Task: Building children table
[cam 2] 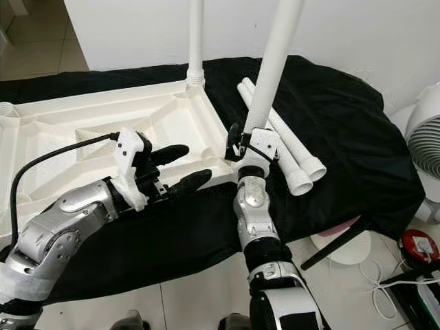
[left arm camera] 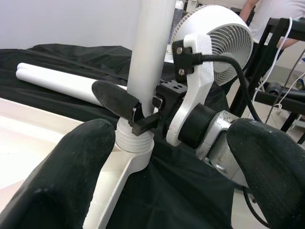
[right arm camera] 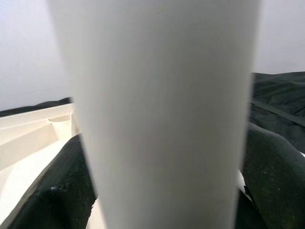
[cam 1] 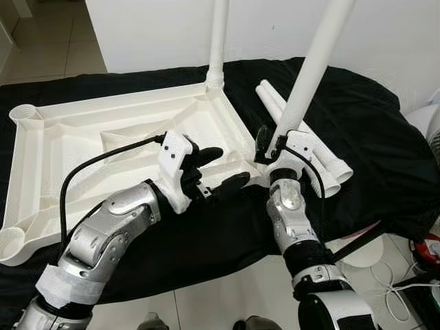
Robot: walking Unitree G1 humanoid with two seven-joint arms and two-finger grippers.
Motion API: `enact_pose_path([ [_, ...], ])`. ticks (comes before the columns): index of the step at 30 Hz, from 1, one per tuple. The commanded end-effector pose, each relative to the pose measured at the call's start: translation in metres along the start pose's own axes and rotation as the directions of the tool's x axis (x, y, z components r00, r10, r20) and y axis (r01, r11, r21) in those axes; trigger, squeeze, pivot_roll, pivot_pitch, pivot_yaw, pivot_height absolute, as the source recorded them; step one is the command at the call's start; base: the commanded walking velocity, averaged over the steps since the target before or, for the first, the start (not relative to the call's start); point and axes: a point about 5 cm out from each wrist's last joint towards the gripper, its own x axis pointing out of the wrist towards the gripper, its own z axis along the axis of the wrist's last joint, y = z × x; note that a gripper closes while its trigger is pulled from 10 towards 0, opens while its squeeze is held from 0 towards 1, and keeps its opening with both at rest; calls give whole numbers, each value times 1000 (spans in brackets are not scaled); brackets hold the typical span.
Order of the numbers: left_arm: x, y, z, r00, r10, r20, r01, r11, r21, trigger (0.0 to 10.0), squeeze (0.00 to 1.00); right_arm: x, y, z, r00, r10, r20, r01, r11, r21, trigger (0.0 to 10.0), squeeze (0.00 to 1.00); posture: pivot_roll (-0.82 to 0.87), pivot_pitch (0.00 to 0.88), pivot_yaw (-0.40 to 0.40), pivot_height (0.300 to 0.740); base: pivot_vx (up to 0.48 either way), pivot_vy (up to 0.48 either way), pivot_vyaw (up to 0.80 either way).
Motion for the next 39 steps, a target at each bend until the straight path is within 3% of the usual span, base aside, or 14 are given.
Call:
enact_pose_path([
  [1,2,-5,-1,998,-57,-9,57,998,14,10000,0,-2,-2,-2,1000,12,-12,-12,1000,7,10000,0,46,0,-16,740,0,0,0],
  [7,7,-6,-9,999,-36,-34,36,999,23,10000,0,-6,-23,-5,996,81,-24,-81,996,-21,10000,0,44,0,-17,740,0,0,0],
  [9,10,-6,-12,999,-31,-35,32,999,14,10000,0,-7,-32,-6,986,160,-45,-162,987,-25,10000,0,37,0,-15,740,0,0,0],
  [13,11,-5,-12,999,-30,-34,30,999,14,10000,0,-6,-36,-5,973,223,-59,-225,974,-26,10000,0,33,0,-13,740,0,0,0],
  [22,17,1,-14,998,28,-48,-25,998,55,10000,0,0,-48,4,905,414,-103,-418,908,-27,10000,0,23,0,-11,740,0,0,0],
  [24,19,1,-16,998,37,-54,-34,998,57,10000,0,2,-50,6,868,483,-118,-488,872,-23,10000,0,20,0,-8,740,0,0,0],
  [31,21,1,-15,998,34,-51,-31,998,55,10000,0,5,-52,9,826,545,-142,-554,832,-27,10000,0,16,0,-4,740,0,0,0],
  [34,26,-1,-18,997,36,-68,-32,998,55,10000,0,10,-54,11,779,599,-184,-618,783,-68,10000,0,12,0,0,740,0,0,0],
  [39,31,-1,-24,995,66,-80,-60,995,78,10000,0,14,-57,11,762,611,-214,-638,765,-89,10000,0,8,0,5,740,0,0,0],
])
